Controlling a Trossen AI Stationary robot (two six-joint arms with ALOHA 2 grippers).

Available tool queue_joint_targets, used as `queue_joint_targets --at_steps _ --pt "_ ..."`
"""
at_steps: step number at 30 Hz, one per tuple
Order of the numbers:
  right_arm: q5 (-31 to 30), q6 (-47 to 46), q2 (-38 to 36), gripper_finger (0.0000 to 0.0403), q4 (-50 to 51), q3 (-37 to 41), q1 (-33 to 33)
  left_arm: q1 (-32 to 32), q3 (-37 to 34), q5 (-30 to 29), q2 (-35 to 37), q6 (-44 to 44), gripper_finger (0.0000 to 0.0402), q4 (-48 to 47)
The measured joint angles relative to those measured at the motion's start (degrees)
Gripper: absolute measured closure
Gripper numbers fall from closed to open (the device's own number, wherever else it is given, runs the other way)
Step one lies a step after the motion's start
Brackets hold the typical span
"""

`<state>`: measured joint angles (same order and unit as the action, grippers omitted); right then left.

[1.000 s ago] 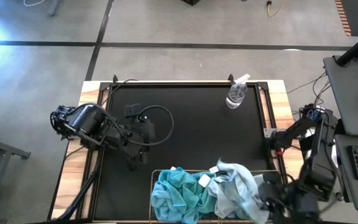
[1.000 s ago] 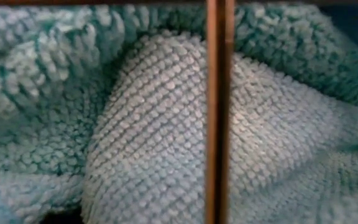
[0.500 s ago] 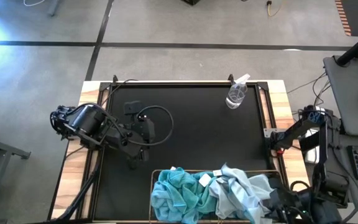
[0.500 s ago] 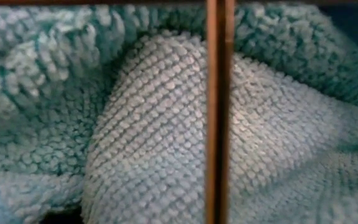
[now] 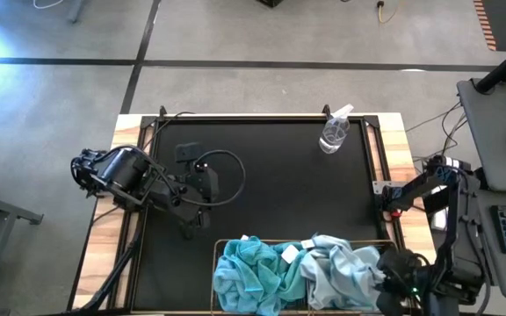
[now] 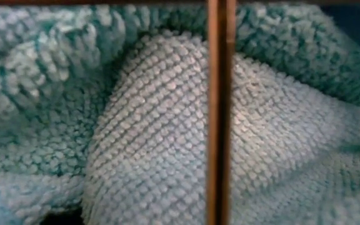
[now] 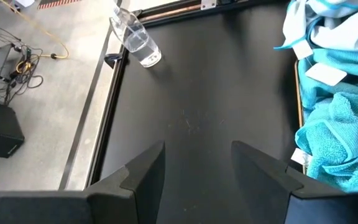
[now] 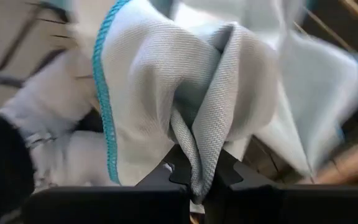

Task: Sort microfiber towel by color & place in baskets
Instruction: Put the light blue towel into the right wire basket

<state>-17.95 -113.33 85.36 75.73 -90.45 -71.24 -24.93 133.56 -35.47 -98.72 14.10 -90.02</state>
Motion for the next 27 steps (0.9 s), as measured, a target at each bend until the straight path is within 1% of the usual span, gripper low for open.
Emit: queue_joint_targets --at_steps 3,10,12,14,16,21,27 --pt "5.1 -7.0 0.9 0.0394 2.3 0.0 0.0 0.0 0.0 0.0 0.0 -0.1 0.0233 0.0" --pt "12.6 -16.7 3.0 0.0394 4.1 0.0 0.0 0.0 0.0 0.0 0.0 -0.3 0.0233 0.0" --pt "16.3 -19.6 4.1 0.0394 4.0 0.0 0.0 0.0 0.0 0.0 0.0 -0.3 0.0233 0.0" --pt "20.3 -20.3 5.0 0.0394 4.0 0.0 0.0 0.0 0.0 0.0 0.0 -0.4 0.0233 0.0" --pt "22.2 -20.4 5.7 0.0394 3.9 0.0 0.0 0.0 0.0 0.0 0.0 -1.1 0.0233 0.0" --pt "22.4 -20.4 6.7 0.0394 3.2 0.1 0.0 0.1 -0.1 0.0 0.0 -2.0 0.0233 0.0" --pt "18.1 -18.1 7.5 0.0392 3.6 0.6 0.5 0.1 -0.1 0.0 0.0 -3.1 0.0233 0.0"
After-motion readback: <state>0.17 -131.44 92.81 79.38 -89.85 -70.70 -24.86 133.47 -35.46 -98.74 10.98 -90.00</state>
